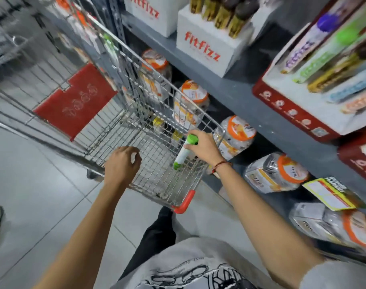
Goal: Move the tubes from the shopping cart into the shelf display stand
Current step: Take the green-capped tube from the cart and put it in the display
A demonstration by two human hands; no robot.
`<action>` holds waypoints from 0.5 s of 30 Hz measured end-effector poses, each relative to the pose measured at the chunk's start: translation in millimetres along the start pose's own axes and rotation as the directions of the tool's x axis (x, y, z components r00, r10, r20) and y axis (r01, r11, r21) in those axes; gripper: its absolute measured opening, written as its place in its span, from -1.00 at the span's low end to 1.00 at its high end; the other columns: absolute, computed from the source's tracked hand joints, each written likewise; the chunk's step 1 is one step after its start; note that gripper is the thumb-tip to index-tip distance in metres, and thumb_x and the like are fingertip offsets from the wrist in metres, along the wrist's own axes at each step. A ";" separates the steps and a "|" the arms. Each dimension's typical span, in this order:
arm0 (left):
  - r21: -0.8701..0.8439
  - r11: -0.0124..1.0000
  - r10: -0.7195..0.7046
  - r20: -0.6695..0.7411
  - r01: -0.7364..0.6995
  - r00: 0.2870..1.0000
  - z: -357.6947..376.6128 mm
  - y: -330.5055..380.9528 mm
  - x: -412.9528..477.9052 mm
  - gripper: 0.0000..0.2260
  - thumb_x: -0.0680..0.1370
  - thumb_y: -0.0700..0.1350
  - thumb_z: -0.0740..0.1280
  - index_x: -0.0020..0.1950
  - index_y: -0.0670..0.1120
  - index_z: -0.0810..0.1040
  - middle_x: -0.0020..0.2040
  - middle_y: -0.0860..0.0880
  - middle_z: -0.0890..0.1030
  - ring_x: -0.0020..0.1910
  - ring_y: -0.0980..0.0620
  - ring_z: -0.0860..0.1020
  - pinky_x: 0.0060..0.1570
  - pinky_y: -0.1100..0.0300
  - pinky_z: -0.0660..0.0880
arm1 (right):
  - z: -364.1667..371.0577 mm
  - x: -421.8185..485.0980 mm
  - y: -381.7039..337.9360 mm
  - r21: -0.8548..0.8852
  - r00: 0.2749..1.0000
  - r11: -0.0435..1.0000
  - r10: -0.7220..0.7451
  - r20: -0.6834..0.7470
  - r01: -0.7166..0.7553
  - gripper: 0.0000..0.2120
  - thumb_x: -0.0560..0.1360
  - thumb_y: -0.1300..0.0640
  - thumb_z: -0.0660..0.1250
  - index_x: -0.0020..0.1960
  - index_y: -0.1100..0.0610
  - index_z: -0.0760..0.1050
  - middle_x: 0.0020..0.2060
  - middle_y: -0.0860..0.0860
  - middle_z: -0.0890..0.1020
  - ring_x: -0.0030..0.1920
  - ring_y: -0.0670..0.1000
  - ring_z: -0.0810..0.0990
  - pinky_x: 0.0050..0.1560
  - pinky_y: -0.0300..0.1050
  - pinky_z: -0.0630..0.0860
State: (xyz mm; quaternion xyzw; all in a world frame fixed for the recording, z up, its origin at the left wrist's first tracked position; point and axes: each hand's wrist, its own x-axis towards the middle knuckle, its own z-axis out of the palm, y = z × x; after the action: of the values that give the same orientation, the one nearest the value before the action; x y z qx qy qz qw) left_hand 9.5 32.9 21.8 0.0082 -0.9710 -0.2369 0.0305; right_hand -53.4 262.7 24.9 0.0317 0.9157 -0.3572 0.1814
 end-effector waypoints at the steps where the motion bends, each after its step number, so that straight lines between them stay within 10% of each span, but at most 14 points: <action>1: -0.006 1.000 0.022 -0.004 -0.022 1.000 -0.2 9.2 4.7 -0.89 0.45 -0.25 0.37 -0.04 -0.17 0.62 -0.08 -0.21 0.66 -0.20 -0.20 0.59 -0.33 0.08 0.47 | -14.8 -6.5 -3.7 0.014 0.999 1.000 -0.015 -0.031 0.015 -0.60 0.43 0.19 0.44 0.25 0.15 0.50 0.23 0.16 0.55 0.23 0.11 0.51 0.18 -0.23 0.37; 15: -0.202 0.831 0.520 -0.048 -0.518 0.853 7.7 224.3 67.3 -0.86 0.40 -0.31 0.40 -0.06 -0.18 0.61 -0.12 -0.27 0.64 -0.13 -0.28 0.59 -0.23 -0.05 0.54 | -220.2 -138.6 1.9 -0.018 0.796 0.993 -0.102 -0.596 0.114 -0.63 0.43 0.10 0.44 0.21 0.13 0.53 0.07 0.11 0.66 0.05 0.14 0.59 0.16 0.02 0.49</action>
State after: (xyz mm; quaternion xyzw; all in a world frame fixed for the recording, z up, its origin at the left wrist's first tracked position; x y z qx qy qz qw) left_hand -58.4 233.5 122.0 -0.2596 -0.9068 -0.3197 0.0900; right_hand 7.9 420.7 222.4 0.0918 0.9232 -0.3474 -0.1364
